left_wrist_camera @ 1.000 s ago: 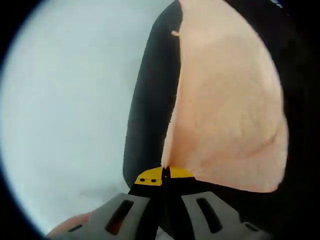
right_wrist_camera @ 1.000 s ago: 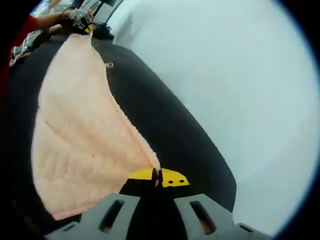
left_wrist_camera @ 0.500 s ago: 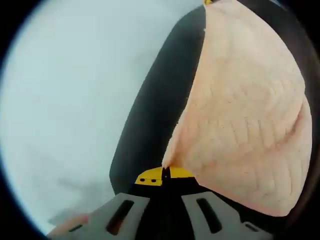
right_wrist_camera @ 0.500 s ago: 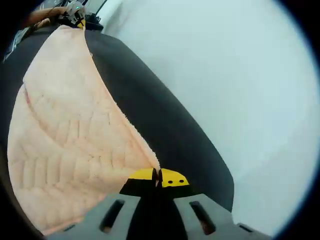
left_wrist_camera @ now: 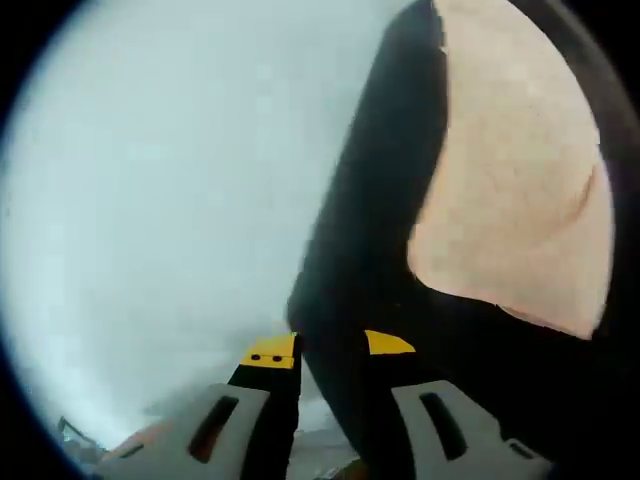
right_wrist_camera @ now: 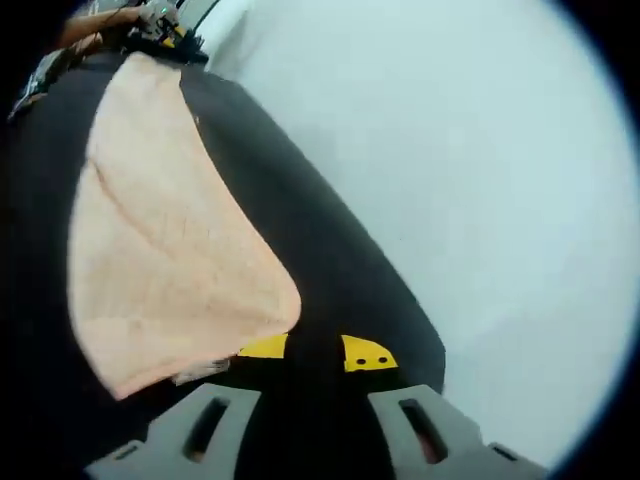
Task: Fold the towel on the table until its edges align and the towel forms a compact rectangular stack.
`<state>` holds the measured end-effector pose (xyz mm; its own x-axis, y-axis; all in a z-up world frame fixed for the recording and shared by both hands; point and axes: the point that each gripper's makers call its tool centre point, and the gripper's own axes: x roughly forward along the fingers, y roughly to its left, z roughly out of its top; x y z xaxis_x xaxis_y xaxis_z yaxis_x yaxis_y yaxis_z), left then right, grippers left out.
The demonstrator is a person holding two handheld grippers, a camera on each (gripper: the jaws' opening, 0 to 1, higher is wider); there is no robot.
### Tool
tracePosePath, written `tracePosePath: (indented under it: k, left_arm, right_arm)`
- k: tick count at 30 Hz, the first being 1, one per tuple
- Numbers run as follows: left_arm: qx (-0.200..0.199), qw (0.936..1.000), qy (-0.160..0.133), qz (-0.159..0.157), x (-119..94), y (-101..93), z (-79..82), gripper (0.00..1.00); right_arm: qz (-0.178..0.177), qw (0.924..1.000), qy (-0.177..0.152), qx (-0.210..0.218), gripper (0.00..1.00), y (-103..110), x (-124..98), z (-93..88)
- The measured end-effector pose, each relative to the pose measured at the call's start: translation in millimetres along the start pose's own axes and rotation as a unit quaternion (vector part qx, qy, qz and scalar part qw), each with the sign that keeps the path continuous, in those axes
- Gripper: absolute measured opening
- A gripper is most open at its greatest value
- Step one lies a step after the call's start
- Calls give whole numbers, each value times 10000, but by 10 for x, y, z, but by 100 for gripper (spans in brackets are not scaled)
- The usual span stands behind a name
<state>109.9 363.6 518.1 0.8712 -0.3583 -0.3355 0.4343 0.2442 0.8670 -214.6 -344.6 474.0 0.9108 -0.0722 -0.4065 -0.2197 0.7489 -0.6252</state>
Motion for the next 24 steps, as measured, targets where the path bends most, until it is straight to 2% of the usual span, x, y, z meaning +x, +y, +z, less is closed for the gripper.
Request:
tracePosePath:
  k: [1, 3, 4, 5, 7, 8, 9, 11, 12, 14, 17, 21, 24]
  left_arm:
    - [64, 9999, -20, -89, -181, -57, 24, 19]
    - [394, 9962, -423, -658, -583, -500, 184, 19]
    - [489, 9924, -657, -922, -737, -728, 260, 19]
    - [507, 9890, -787, -1149, -863, -952, 298, 20]
    - [746, 9861, -790, -1254, -981, -1246, 297, 23]
    - [822, 9871, -785, -1131, -975, -1317, 299, 26]
    - [1104, 9862, -755, -980, -938, -1348, 286, 28]
    - [1163, 9855, -841, -903, -881, -1437, 321, 30]
    - [1371, 9819, -971, -878, -833, -1488, 370, 33]
    - [1636, 9778, -972, -876, -760, -1544, 381, 38]
    - [1961, 9734, -959, -692, -648, -1536, 416, 38]
    - [2151, 9709, -860, -608, -504, -1569, 413, 31]
    - [2363, 9662, -827, -616, -453, -1689, 396, 14]
  right_arm:
    - [83, 9998, -168, 79, 14, 72, -146, 67]
    - [279, 9991, -309, -42, 14, 302, -359, 143]
    - [298, 9978, -237, -534, 14, 533, -516, 154]
    - [289, 9967, -188, -729, 14, 626, -554, 151]
    - [390, 9945, -139, -958, 15, 942, -596, 154]
    - [425, 9926, -99, -1131, 17, 1078, -583, 149]
    - [409, 9897, -40, -1374, 20, 1181, -566, 143]
    - [348, 9816, 128, -1875, 27, 1317, -504, 106]
    - [334, 9777, 144, -2070, 28, 1366, -476, 100]
    - [290, 9778, 81, -2073, 26, 1420, -445, 112]
    - [-11, 9652, 121, -2613, 26, 1337, -400, 118]
    - [-71, 9598, 175, -2801, 24, 1337, -295, 85]
    - [-207, 9529, 185, -3020, 22, 1316, -207, 99]
